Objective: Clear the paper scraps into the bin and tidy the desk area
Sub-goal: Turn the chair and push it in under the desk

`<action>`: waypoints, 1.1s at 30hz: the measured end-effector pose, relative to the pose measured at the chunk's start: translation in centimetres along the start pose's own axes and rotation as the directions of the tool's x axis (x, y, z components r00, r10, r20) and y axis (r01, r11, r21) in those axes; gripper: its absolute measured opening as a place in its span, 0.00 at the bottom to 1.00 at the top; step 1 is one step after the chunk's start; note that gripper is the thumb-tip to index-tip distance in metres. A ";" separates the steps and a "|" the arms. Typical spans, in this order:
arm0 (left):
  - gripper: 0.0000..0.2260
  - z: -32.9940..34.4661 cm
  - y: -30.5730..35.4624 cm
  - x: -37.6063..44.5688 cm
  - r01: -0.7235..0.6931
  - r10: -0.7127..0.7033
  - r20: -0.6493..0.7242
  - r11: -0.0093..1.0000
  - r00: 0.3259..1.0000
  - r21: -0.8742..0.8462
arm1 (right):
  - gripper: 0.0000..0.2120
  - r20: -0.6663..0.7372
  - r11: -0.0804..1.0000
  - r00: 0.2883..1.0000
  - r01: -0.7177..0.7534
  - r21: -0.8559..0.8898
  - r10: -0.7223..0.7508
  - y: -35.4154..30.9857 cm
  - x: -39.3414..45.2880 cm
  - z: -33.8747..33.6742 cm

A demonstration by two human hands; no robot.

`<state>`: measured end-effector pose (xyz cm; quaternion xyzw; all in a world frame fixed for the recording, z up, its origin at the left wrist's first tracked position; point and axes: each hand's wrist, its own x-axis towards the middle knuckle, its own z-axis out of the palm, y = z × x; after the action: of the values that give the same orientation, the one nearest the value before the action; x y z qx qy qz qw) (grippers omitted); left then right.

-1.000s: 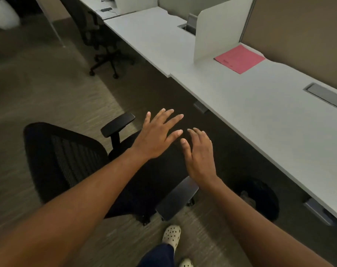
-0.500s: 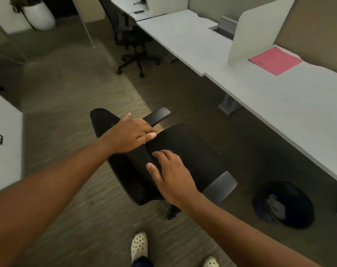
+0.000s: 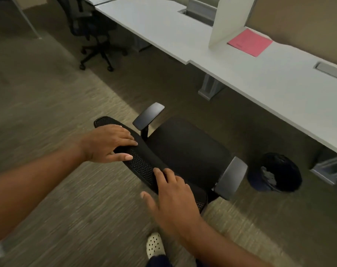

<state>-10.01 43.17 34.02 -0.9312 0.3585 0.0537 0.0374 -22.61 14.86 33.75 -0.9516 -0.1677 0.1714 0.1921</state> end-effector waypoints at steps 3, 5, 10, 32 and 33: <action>0.31 1.1 -0.5 1.5 -0.059 0.059 -0.010 0.998 0.998 0.016 | 0.37 -0.008 0.998 0.999 -0.052 -0.048 0.052 0.2 0.7 0.6; 0.33 1.4 -1.0 2.4 -0.086 0.087 -0.060 0.996 0.994 0.018 | 0.37 -0.023 0.992 0.996 -0.087 -0.096 0.085 0.8 1.5 0.7; 0.34 1.1 -2.5 5.1 -0.126 0.127 -0.144 0.992 0.981 0.015 | 0.42 -0.071 0.986 0.990 -0.126 -0.105 0.119 1.6 3.1 0.5; 0.39 -0.5 -1.8 24.5 -0.133 0.144 -0.131 0.987 0.981 0.087 | 0.39 -0.255 0.984 0.955 -0.170 -0.058 0.150 15.9 9.9 -7.5; 0.39 -0.6 -1.8 25.5 -0.137 0.148 -0.134 0.987 0.980 0.090 | 0.39 -0.268 0.983 0.952 -0.170 -0.062 0.147 16.7 10.3 -7.8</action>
<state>10.00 27.53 31.43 -0.9024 0.4279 -0.0236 0.0455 -6.18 1.86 30.78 -0.9836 -0.0709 0.0514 0.1577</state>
